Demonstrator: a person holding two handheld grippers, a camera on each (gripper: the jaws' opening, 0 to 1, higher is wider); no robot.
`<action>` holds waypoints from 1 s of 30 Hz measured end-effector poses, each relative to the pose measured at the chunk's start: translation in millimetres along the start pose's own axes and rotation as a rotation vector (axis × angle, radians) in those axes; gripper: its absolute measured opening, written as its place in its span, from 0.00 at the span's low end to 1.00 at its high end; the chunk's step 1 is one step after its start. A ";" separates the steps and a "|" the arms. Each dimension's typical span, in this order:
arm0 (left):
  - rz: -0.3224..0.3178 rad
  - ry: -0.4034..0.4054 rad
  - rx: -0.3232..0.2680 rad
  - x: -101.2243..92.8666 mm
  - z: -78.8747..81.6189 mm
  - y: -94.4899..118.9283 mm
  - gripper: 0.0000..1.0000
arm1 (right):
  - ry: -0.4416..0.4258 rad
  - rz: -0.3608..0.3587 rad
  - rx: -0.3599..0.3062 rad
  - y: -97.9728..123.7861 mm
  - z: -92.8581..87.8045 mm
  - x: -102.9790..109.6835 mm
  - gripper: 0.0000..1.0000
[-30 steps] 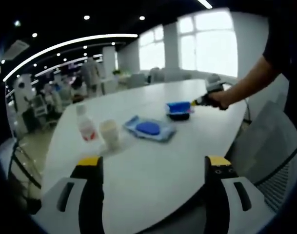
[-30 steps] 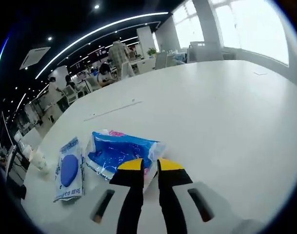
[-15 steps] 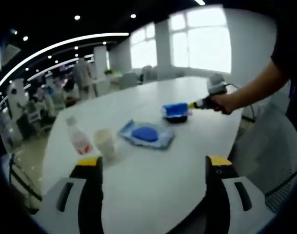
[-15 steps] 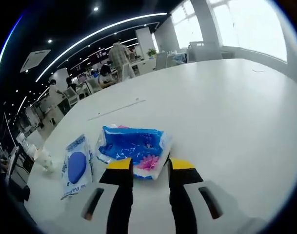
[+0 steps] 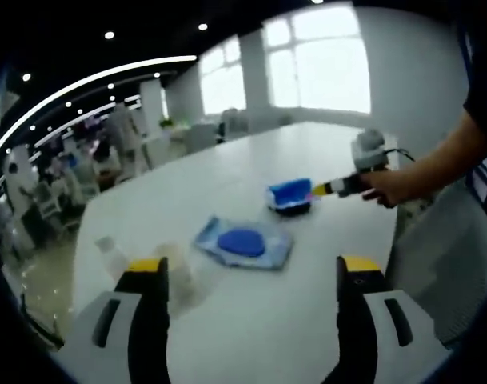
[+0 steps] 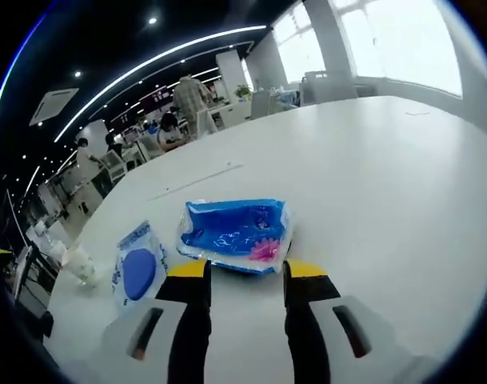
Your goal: Arrange the tabletop items into an orderly group along one side of the table until the central work area is clear of visible clutter.
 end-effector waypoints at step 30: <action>-0.080 -0.238 0.108 51.3 56.6 -102.8 0.77 | -0.069 0.080 0.019 13.1 -33.0 52.0 0.37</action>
Point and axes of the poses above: the point that each gripper's makers call its tool centre point, and the gripper's own axes: y roughly backward along the fingers, x roughly to its left, z roughly out of its top, the point moved 10 cm from there along y, roughly backward along the fingers, and after that the axes turned 9 degrees about z, right-handed, at the moved point
